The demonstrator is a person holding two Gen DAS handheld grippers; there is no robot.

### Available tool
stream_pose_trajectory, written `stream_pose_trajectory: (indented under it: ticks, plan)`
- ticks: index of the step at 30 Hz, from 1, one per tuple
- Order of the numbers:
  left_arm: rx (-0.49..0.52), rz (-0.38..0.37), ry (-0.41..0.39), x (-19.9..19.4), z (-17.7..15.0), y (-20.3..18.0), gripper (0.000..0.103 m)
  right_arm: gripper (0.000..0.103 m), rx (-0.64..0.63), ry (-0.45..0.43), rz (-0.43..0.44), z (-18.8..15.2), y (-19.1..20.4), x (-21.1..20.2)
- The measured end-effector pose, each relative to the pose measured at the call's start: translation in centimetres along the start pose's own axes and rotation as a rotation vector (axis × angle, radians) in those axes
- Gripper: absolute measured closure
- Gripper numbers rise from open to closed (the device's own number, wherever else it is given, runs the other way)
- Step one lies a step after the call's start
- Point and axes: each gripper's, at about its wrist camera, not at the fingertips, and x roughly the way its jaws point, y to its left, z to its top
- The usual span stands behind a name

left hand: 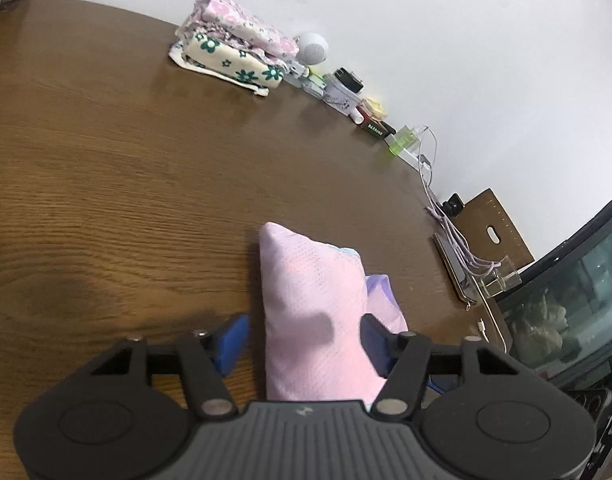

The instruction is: Fold clothes

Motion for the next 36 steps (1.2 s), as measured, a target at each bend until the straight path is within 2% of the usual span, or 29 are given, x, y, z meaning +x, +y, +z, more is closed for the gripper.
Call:
stream_pose_trajectory:
  ticks: [6, 7, 10, 14, 18, 24, 33, 36]
  plan:
    - [0.021, 0.015, 0.027, 1.6, 0.8, -0.6, 0.067, 0.034, -0.008, -0.004, -0.014, 0.4, -2.1, -0.7]
    - [0.032, 0.023, 0.026, 1.7, 0.9, -0.9, 0.079, 0.034, -0.007, -0.003, -0.013, 0.5, -2.4, -0.7]
    - [0.069, 0.048, 0.028, 1.9, 0.9, -1.6, 0.087, 0.034, 0.001, 0.001, -0.008, 0.7, -3.3, -0.7]
    - [0.141, 0.111, 0.045, 2.1, 1.2, -2.9, 0.09, 0.034, 0.008, 0.013, 0.01, 0.9, -4.3, -0.4]
    - [0.248, 0.18, 0.064, 2.3, 1.5, -4.8, 0.094, 0.033, 0.009, 0.006, 0.03, 0.9, -4.9, -0.6]
    - [0.419, 0.284, 0.079, 2.6, 1.7, -8.0, 0.096, 0.033, 0.01, -0.006, 0.041, 0.9, -5.6, -1.2]
    - [0.801, 0.511, 0.076, 4.6, -1.1, -15.4, 0.096, 0.031, -0.001, -0.016, 0.066, 0.7, -5.7, -1.8]
    - [0.904, 0.558, 0.094, 5.7, -2.7, -17.5, 0.096, 0.03, -0.015, -0.026, 0.075, 0.5, -5.5, -2.2]
